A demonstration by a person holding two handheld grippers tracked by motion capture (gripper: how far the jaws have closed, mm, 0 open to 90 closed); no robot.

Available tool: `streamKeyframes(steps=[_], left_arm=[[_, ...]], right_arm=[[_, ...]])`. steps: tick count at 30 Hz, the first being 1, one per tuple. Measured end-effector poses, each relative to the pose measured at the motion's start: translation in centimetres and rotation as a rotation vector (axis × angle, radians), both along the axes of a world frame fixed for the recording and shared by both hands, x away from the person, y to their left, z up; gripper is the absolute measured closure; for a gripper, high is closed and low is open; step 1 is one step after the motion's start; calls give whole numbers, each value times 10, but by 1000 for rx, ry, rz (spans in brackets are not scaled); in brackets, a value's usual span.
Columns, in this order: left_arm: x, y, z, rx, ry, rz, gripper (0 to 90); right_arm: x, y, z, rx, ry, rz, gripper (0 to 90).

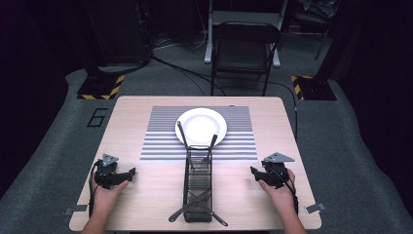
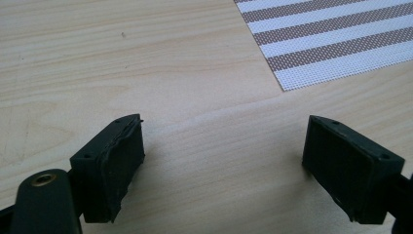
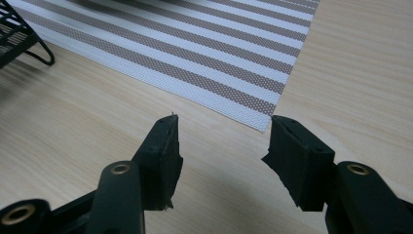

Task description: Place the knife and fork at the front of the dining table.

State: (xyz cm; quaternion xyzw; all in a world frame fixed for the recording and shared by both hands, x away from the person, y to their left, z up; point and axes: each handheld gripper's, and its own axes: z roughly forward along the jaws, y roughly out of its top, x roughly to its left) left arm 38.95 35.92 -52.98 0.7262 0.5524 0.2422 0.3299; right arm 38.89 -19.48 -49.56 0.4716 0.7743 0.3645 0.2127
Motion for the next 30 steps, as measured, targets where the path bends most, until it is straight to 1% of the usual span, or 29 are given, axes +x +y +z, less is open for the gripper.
streamKeyframes(steps=[2, 7, 11, 16, 19, 22, 24, 25, 27, 28, 30], left_arm=[[0, -1, -1, -2, -9, -1, 147], [0, -1, -1, 0, -7, -6, 142], [0, -1, -1, 0, -7, -5, 142], [0, -1, -1, -1, -7, -5, 144], [0, -1, -1, -1, -7, -5, 144], [0, -1, -1, 0, -7, -5, 145], [0, -1, -1, -1, -7, -5, 145], [0, -1, -1, -1, -7, -5, 145], [0, -1, -1, -1, -7, -5, 145], [0, -1, -1, -1, -7, -5, 144], [0, -1, -1, 0, -7, -5, 145]], right_arm=[[-2, 5, 3, -3, -7, 21, 452], [-3, 12, 4, -17, -2, 47, 459], [-4, 17, 7, -4, -1, 68, 439], [-5, 22, 13, 5, -20, 83, 431], [-5, 24, 16, 20, -24, 96, 418], [-5, 25, 19, 19, -27, 99, 409], [-5, 26, 22, 19, -34, 102, 390], [-5, 25, 27, 22, -34, 102, 383], [-5, 25, 29, 25, -38, 100, 384], [-6, 25, 33, 34, -46, 100, 408], [-6, 25, 35, 39, -47, 105, 436]])
